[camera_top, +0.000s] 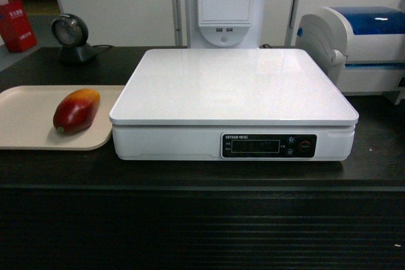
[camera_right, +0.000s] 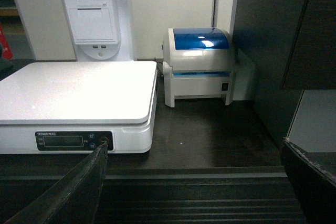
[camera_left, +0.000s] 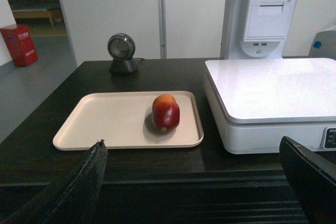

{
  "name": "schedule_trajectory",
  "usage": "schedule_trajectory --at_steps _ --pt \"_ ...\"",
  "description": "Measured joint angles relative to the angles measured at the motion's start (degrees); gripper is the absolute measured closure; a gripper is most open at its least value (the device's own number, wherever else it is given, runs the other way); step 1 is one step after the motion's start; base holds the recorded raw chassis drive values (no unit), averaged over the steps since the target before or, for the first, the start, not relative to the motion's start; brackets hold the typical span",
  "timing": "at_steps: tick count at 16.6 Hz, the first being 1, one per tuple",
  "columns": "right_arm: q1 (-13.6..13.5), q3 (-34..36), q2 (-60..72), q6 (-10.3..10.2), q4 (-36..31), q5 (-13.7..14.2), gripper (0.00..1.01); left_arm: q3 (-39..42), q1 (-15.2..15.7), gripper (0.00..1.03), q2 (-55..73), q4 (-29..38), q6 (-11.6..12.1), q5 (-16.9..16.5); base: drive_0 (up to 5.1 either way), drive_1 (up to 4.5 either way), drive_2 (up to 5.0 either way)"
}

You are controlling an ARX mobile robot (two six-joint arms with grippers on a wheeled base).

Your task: Place dark red mango on scale at checkout

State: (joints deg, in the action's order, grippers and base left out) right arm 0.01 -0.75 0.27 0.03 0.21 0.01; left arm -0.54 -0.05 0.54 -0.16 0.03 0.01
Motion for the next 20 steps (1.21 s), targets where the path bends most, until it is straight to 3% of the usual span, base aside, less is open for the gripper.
schedule_trajectory --at_steps 20 --pt "0.0 0.0 0.0 0.0 0.0 0.0 0.03 0.0 0.0 0.05 0.0 0.0 0.0 0.0 0.0 0.0 0.0"
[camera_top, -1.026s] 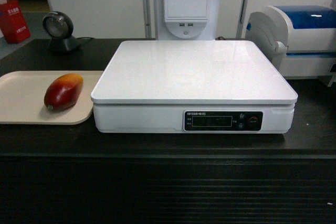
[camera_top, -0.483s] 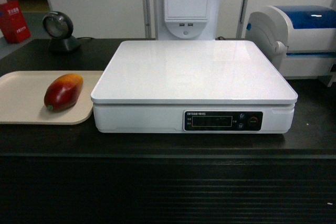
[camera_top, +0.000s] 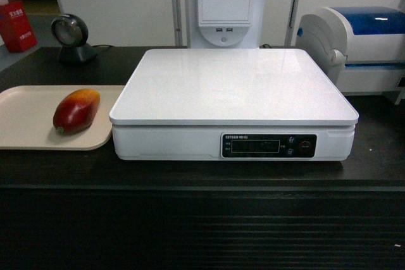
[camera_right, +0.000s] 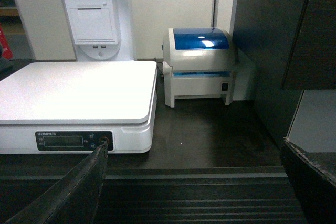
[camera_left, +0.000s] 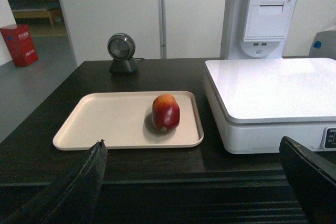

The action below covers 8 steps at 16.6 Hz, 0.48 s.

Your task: Place dark red mango on scale at checkout

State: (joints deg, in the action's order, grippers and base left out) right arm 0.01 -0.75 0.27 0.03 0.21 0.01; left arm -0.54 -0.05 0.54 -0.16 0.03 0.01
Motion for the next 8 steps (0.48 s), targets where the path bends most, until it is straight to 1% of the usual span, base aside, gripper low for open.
schedule_trajectory --at_steps 1,2,3,4,5,6,7,8 --pt "0.0 0.0 0.0 0.0 0.0 0.0 0.03 0.0 0.0 0.05 0.0 0.0 0.0 0.0 0.0 0.0 0.0" --pt "0.0 0.0 0.0 0.0 0.0 -0.02 0.03 -1.29 -2.34 0.05 1.18 -4.92 0.46 5.68 0.0 0.0 0.0" --pt "0.0 0.0 0.0 0.0 0.02 0.02 0.03 -2.56 -8.59 0.05 6.05 -5.7 0.42 14.71 0.0 0.0 0.0" --pt "0.0 0.0 0.0 0.0 -0.02 0.0 0.03 -3.17 -13.94 0.05 9.88 -3.1 0.44 20.15 0.0 0.0 0.0" --pt "0.02 0.0 0.0 0.0 0.0 0.0 0.03 -4.13 -15.54 0.05 13.62 1.14 0.39 22.29 0.0 0.0 0.0" --pt "0.0 0.0 0.0 0.0 0.0 0.0 0.03 -5.51 -13.73 0.05 17.88 6.21 0.42 20.76 0.0 0.0 0.0" --pt "0.0 0.0 0.0 0.0 0.0 -0.02 0.03 -6.69 -10.73 0.05 23.08 11.91 0.46 17.18 0.0 0.0 0.0" --pt "0.0 0.0 0.0 0.0 0.0 0.0 0.03 -7.61 -7.13 0.05 29.75 18.25 0.81 12.92 0.0 0.0 0.0"
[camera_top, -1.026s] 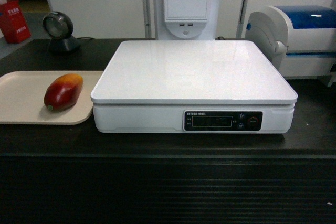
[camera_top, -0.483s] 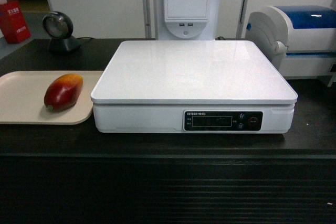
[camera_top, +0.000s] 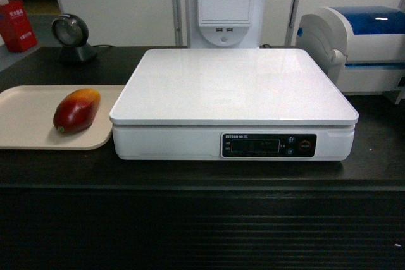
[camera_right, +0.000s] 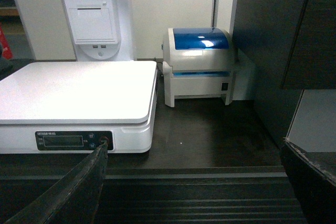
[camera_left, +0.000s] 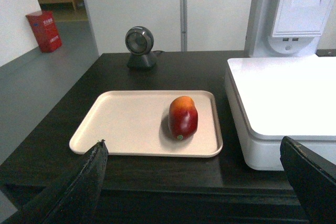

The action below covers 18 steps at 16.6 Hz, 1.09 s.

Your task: Place dark red mango on scale at checkout

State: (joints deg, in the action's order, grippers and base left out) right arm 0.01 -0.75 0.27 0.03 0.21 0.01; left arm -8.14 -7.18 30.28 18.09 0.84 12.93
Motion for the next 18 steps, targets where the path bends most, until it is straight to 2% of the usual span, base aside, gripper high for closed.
schedule_trajectory --at_steps 2,4,5,7,9,12,15,18 --pt "0.0 0.0 0.0 0.0 0.0 0.0 0.03 -4.28 8.96 0.05 17.99 14.75 0.74 -10.99 0.0 0.0 0.0" --pt "0.0 0.0 0.0 0.0 0.0 0.0 0.03 -13.86 15.12 0.05 35.95 24.65 1.07 -20.41 0.0 0.0 0.0" --pt "0.0 0.0 0.0 0.0 0.0 0.0 0.03 -19.71 17.03 0.05 44.5 25.51 1.16 -23.93 0.0 0.0 0.0" --pt "0.0 0.0 0.0 0.0 0.0 0.0 0.03 -33.2 18.82 0.05 62.27 20.72 1.22 -28.63 0.0 0.0 0.0" --pt "0.0 0.0 0.0 0.0 0.0 0.0 0.03 -45.62 18.56 0.05 75.65 14.27 2.58 -31.08 0.0 0.0 0.0" --pt "0.0 0.0 0.0 0.0 0.0 0.0 0.03 -61.66 16.57 0.05 89.15 6.47 5.73 -31.43 0.0 0.0 0.0" --pt "0.0 0.0 0.0 0.0 0.0 0.0 0.03 -71.54 14.73 0.05 95.97 0.68 8.72 -31.91 0.0 0.0 0.0" --pt "0.0 0.0 0.0 0.0 -0.02 0.0 0.03 -77.33 13.49 0.05 98.84 -4.76 10.75 -31.32 0.0 0.0 0.0"
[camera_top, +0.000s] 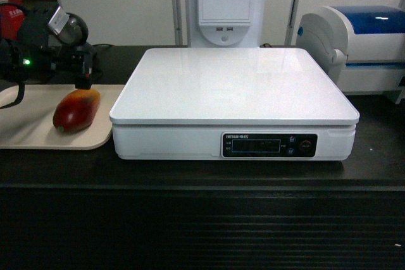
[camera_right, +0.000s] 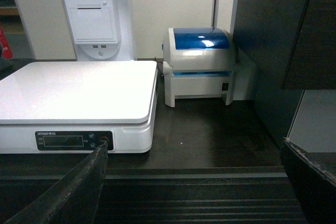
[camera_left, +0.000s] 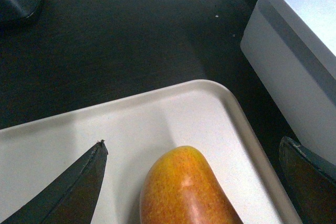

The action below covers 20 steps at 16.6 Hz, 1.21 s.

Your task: Place dark red mango on scale at checkout

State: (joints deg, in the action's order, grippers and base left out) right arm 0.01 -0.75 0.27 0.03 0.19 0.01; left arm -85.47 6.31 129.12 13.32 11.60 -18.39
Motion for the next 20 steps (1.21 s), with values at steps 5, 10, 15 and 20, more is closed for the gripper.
schedule_trajectory --at_steps 5,10,15,20 --pt "0.0 0.0 0.0 0.0 0.02 0.0 0.03 -4.11 -0.26 0.05 4.57 -5.88 1.81 3.5 0.0 0.0 0.0" --pt "0.0 0.0 0.0 0.0 0.02 0.0 0.03 -7.39 0.11 0.05 7.78 -9.64 3.08 4.48 0.0 0.0 0.0" --pt "0.0 0.0 0.0 0.0 0.02 0.0 0.03 -5.73 -0.28 0.33 7.19 -8.61 4.24 4.52 0.0 0.0 0.0" --pt "0.0 0.0 0.0 0.0 0.0 0.0 0.03 -3.3 -0.46 0.43 5.57 -8.15 5.4 4.96 0.0 0.0 0.0"
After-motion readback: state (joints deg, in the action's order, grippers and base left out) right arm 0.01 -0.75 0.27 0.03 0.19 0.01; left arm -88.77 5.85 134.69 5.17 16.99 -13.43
